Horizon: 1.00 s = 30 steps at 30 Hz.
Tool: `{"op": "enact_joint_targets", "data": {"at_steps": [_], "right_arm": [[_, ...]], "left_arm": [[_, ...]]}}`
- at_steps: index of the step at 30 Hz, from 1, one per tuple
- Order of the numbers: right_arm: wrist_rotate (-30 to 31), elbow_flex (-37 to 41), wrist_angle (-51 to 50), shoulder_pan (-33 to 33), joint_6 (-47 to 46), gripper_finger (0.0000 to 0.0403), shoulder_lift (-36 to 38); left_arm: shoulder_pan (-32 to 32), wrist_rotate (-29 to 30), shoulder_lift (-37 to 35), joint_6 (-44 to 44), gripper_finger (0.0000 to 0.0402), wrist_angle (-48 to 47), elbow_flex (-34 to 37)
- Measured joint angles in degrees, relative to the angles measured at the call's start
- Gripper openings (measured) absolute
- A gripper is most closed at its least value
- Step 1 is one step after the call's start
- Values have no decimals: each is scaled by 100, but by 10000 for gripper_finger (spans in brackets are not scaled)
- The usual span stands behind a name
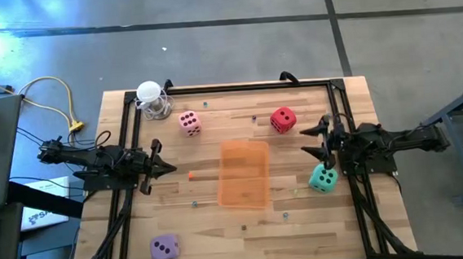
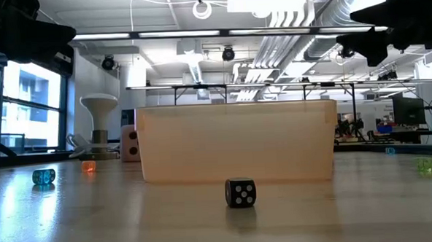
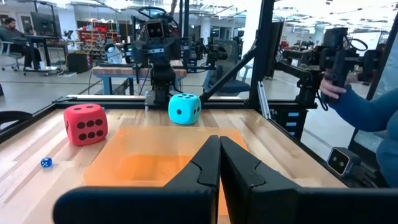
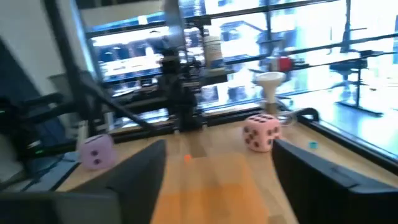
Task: Pick & Place Dice
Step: Put the large red die into the orange bin
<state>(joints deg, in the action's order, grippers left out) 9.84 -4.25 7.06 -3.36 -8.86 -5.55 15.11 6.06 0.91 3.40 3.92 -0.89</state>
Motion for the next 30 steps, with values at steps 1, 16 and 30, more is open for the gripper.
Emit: {"op": "enact_joint_targets", "data": {"at_steps": [1, 16, 30], "right_arm": [[45, -25, 1, 0, 7, 314, -21], [-373, -96, 144, -1, -59, 385, -128], [37, -105, 183, -1, -456, 400, -264]], "left_arm": [[0, 0, 0, 2, 0, 0, 0], [0, 0, -1, 0, 0, 0, 0], [0, 9, 0, -5, 0, 52, 0]]}}
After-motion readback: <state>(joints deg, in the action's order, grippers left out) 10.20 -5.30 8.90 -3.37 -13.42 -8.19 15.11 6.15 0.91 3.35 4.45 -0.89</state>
